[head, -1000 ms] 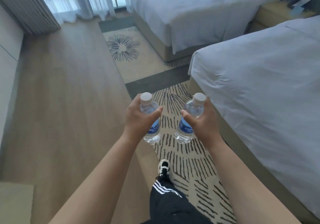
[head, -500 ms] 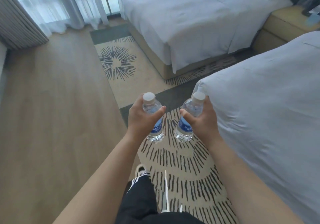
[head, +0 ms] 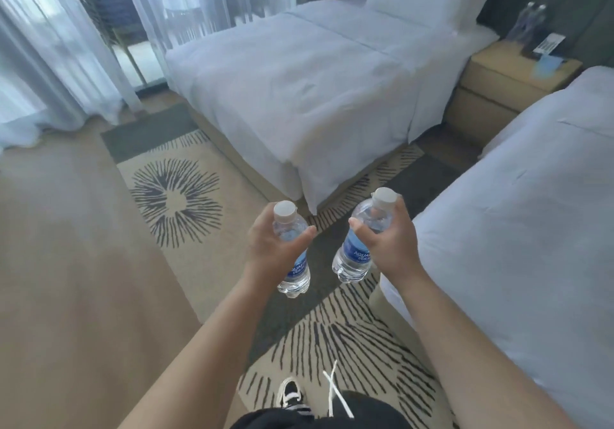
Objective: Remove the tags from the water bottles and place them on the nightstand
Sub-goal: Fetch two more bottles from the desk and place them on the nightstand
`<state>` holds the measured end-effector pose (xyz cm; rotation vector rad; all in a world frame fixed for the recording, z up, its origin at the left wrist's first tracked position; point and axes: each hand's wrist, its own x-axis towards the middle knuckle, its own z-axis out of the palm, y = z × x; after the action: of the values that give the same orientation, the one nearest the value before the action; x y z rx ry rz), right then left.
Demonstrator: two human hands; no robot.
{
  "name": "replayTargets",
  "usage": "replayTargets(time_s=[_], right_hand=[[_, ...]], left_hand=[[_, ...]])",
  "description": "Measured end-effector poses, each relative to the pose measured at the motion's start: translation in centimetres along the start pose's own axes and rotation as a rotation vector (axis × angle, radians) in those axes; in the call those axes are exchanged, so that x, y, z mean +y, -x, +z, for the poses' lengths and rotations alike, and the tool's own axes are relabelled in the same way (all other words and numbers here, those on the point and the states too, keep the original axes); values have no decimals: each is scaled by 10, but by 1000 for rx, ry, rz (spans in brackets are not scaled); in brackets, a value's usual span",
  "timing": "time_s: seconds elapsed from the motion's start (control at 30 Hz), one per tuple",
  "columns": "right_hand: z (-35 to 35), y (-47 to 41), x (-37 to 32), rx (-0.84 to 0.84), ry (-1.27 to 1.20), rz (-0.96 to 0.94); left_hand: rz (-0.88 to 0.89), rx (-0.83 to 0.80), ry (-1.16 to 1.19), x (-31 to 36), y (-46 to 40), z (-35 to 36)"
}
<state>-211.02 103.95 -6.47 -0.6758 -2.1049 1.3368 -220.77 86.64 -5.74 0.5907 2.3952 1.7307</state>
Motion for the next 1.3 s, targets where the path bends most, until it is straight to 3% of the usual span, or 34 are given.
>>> replayTargets(time_s=[0.27, 0.53, 1.3], right_hand=[[11, -146, 24, 167, 51, 45], [-1, -315, 95, 256, 127, 143], [-148, -693, 226, 628, 189, 368]], left_hand=[[-3, -141, 46, -8, -175, 58], [-18, -281, 55, -6, -345, 179], [201, -590, -9, 68, -708, 536]])
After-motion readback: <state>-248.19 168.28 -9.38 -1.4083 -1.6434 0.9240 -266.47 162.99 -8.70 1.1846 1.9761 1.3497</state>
